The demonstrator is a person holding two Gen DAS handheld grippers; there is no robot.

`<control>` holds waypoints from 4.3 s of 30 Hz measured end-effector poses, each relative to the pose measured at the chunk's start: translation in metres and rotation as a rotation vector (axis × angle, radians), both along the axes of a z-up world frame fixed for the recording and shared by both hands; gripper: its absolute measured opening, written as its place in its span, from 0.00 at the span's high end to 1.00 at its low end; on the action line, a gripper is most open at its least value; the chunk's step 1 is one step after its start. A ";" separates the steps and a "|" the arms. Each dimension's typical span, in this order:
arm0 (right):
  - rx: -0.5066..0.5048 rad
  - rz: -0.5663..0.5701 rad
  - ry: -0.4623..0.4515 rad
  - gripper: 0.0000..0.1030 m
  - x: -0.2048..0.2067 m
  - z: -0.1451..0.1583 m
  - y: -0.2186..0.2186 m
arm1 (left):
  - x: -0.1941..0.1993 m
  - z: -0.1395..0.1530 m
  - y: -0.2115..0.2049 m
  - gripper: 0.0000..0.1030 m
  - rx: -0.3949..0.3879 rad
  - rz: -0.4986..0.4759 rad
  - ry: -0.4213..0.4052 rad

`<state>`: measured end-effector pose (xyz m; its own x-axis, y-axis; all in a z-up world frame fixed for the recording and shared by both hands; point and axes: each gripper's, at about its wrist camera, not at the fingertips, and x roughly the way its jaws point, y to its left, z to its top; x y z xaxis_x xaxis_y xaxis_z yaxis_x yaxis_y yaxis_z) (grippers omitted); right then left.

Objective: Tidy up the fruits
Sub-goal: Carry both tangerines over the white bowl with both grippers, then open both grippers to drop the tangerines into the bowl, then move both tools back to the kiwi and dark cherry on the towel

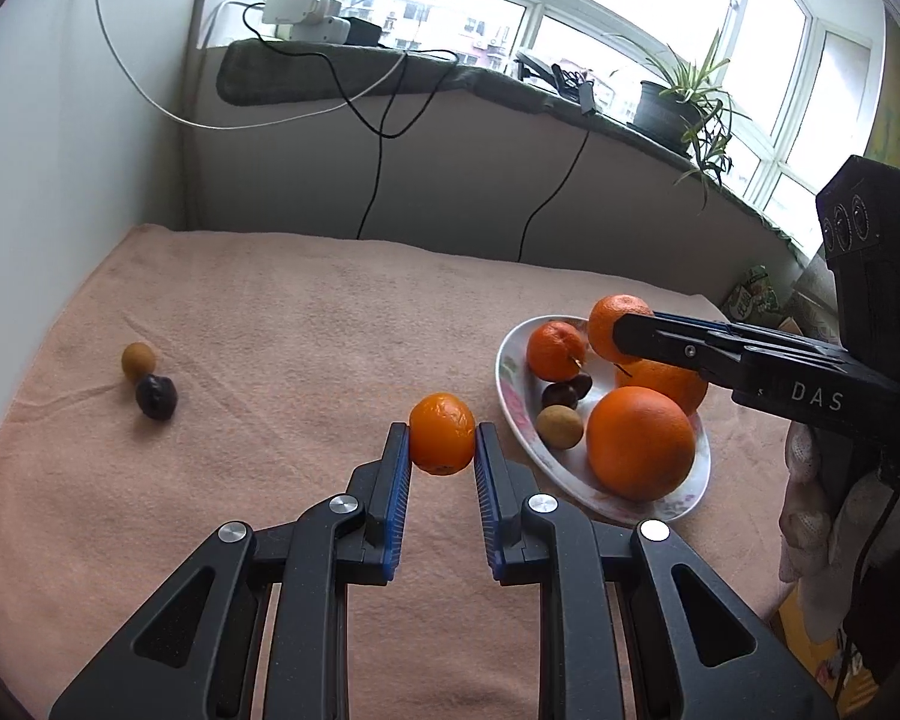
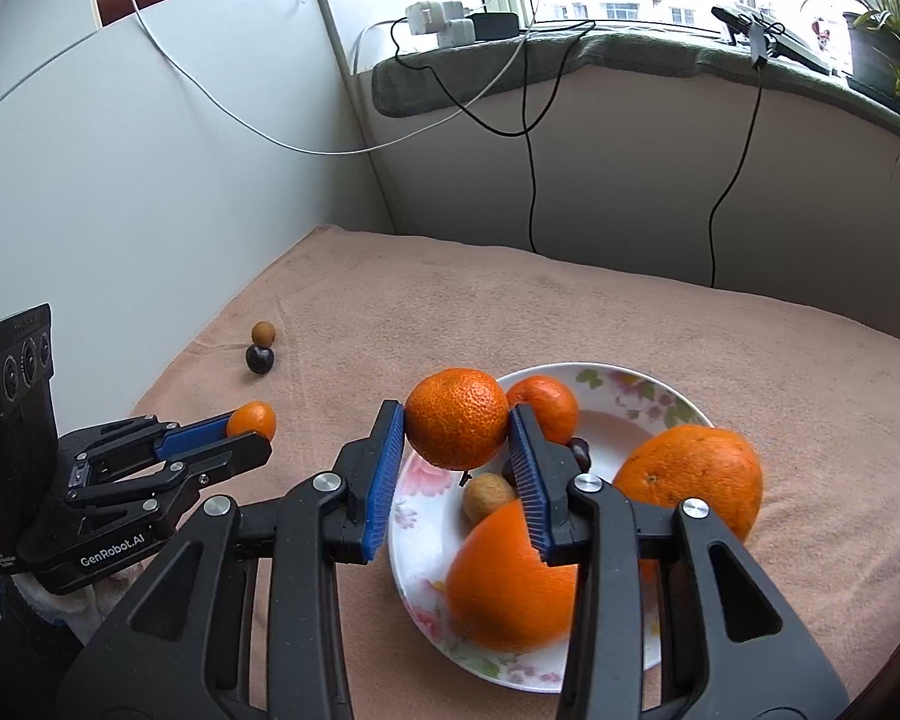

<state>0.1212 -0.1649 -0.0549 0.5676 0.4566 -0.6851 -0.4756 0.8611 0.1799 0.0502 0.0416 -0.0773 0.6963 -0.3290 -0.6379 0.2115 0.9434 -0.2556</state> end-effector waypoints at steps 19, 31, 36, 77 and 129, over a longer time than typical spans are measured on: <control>-0.011 -0.066 0.013 0.64 0.017 -0.003 -0.033 | 0.003 -0.001 -0.059 0.81 0.009 -0.101 0.020; -0.036 -0.060 0.033 0.63 0.024 -0.010 -0.032 | 0.008 -0.002 -0.078 0.81 0.041 -0.137 0.024; -0.040 -0.060 0.036 0.63 0.027 -0.011 -0.033 | 0.010 -0.002 -0.083 0.81 0.052 -0.146 0.021; -0.048 -0.062 -0.015 0.18 0.017 0.004 -0.020 | 0.003 0.014 -0.069 0.24 0.071 -0.086 -0.025; 0.044 0.132 -0.023 0.18 0.004 -0.001 0.100 | 0.026 0.005 0.090 0.24 0.086 0.223 0.013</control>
<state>0.1255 -0.0652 -0.0564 0.5163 0.5578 -0.6499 -0.5886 0.7823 0.2039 0.0763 0.1312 -0.0725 0.7373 -0.1126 -0.6661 -0.0068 0.9847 -0.1740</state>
